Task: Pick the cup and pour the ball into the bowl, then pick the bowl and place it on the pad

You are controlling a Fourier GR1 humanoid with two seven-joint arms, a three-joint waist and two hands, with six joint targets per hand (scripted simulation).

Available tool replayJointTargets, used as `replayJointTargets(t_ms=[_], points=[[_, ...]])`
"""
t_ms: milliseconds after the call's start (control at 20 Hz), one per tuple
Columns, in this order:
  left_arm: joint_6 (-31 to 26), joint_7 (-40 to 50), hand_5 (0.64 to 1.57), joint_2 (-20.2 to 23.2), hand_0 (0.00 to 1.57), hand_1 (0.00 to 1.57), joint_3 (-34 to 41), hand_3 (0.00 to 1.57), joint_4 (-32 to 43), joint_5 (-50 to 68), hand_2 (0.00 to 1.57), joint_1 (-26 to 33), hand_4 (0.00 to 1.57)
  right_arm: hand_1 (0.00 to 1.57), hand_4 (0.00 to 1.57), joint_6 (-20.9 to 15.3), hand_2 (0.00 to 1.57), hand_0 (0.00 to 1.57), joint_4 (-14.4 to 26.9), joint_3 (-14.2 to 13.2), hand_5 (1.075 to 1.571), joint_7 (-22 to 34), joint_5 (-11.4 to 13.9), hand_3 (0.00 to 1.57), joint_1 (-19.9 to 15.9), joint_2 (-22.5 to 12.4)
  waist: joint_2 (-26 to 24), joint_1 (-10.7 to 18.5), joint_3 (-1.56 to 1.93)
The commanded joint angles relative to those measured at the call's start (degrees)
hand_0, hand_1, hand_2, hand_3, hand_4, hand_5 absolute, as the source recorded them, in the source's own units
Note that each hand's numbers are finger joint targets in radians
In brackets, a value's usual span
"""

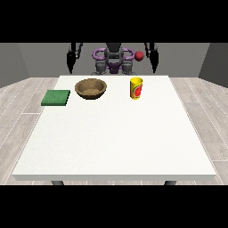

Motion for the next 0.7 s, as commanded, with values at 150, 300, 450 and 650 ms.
replayJointTargets(t_ms=[150,300,450,650], points=[[-0.2,4.1,1.566,2.1,0.00,0.00,0.7,0.00,-5.0,0.4,0.00,-0.1,0.66,0.00,0.87,0.5,0.00,0.00,-4.8,-0.4,1.533,4.5,-1.1,0.00,-0.4,-1.4,-13.2,0.0,-1.92],[1.1,13.4,1.566,-3.9,0.00,0.00,-1.5,0.00,-9.3,5.7,0.00,1.9,0.66,0.00,0.87,0.4,0.00,0.00,-7.1,-1.1,1.533,11.2,-7.5,0.00,4.6,2.7,-22.9,-2.4,-2.47],[4.5,22.9,1.564,-4.0,0.00,0.00,-3.4,0.00,-13.6,6.3,0.00,3.6,0.63,0.00,0.86,-1.3,0.00,0.00,-11.4,1.0,1.530,20.5,-7.5,0.00,6.7,3.4,-27.3,-1.9,-2.62],[7.8,31.3,1.563,-4.1,0.00,0.00,-6.2,0.00,-21.9,4.0,0.00,1.2,0.60,0.00,0.82,-2.4,0.00,0.00,-18.2,-1.0,1.528,26.1,-9.3,0.00,6.5,1.8,-24.2,-0.8,-2.61]])
